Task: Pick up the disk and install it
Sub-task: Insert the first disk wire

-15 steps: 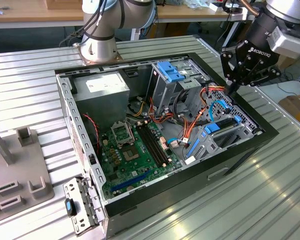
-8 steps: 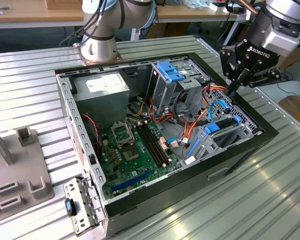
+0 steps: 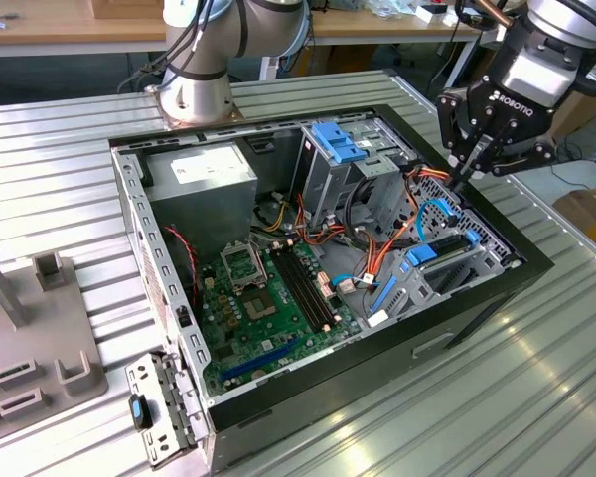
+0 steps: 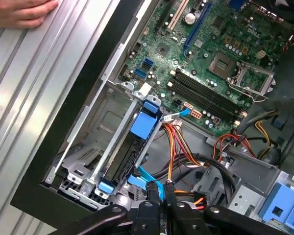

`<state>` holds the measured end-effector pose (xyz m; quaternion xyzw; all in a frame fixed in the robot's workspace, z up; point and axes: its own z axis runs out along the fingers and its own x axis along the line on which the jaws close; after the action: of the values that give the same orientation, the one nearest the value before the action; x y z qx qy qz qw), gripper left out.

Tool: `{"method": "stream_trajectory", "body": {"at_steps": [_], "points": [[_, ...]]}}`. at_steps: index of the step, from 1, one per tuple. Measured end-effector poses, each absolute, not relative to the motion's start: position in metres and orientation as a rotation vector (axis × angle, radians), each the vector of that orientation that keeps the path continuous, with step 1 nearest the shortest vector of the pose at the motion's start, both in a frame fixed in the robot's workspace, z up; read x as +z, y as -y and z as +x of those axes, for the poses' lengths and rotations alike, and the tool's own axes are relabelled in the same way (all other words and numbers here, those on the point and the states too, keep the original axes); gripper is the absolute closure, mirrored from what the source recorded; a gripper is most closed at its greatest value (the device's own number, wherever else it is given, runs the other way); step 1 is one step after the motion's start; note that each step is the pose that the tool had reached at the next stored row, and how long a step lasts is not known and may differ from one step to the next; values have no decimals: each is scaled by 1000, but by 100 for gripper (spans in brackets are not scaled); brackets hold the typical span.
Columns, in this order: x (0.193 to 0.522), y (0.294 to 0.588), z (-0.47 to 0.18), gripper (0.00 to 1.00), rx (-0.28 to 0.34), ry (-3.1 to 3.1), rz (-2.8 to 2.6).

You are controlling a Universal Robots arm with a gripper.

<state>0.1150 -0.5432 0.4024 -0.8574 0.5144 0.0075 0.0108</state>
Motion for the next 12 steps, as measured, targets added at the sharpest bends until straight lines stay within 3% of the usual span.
{"method": "stream_trajectory", "body": {"at_steps": [12], "points": [[402, 544, 119, 84, 19, -1912, -2463]]}}
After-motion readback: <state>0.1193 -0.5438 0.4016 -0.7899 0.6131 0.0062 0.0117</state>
